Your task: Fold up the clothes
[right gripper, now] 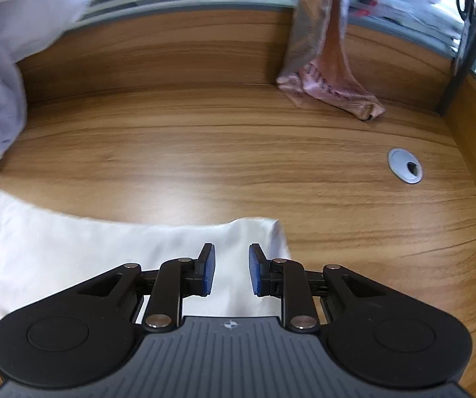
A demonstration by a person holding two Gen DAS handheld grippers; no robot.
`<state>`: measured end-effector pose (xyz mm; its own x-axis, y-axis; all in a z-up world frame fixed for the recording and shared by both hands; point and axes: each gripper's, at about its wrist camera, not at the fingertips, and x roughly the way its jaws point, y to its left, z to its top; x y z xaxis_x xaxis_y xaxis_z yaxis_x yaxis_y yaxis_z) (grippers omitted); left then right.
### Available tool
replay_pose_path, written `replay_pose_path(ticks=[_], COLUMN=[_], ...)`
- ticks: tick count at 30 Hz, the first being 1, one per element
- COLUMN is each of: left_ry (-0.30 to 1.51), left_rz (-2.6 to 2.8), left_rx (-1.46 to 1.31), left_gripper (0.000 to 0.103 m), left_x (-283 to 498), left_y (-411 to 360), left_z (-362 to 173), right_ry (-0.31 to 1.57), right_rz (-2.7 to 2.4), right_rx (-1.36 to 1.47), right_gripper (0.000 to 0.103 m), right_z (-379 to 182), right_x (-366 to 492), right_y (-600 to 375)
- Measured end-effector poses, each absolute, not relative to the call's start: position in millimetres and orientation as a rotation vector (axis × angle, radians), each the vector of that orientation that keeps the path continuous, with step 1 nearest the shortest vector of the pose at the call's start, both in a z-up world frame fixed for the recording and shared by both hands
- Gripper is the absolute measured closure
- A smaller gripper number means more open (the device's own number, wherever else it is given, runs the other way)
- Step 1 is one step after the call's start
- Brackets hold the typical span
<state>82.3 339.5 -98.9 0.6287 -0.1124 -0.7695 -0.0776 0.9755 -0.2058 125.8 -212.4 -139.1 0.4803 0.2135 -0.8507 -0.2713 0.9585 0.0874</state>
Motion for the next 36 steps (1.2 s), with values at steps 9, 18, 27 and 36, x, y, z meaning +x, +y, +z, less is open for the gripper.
replay_pose_path(ticks=[9,18,27,36], left_ry=[0.952,0.953,0.93,0.883], left_rz=[-0.154,-0.173,-0.127,-0.032], left_rx=[-0.074,0.031,0.098,0.153], left_gripper=[0.048,0.045,0.045,0.06], left_x=[9.2,-31.7,-45.3,-49.8], left_y=[293.7,276.6,268.4,262.9], left_z=[-115.4,-126.5,-145.6,-157.7], right_ry=[1.001,0.923,0.798,0.633], right_rz=[0.557,0.873,1.139,1.176], right_rx=[-0.096,-0.227,-0.488,-0.894], right_gripper=[0.076,0.076,0.076,0.076], right_z=[-121.2,-118.8,-120.5,-147.7], right_x=[65.3,8.7,-25.7,-62.7], right_y=[-154.8,-50.9,64.9,109.9])
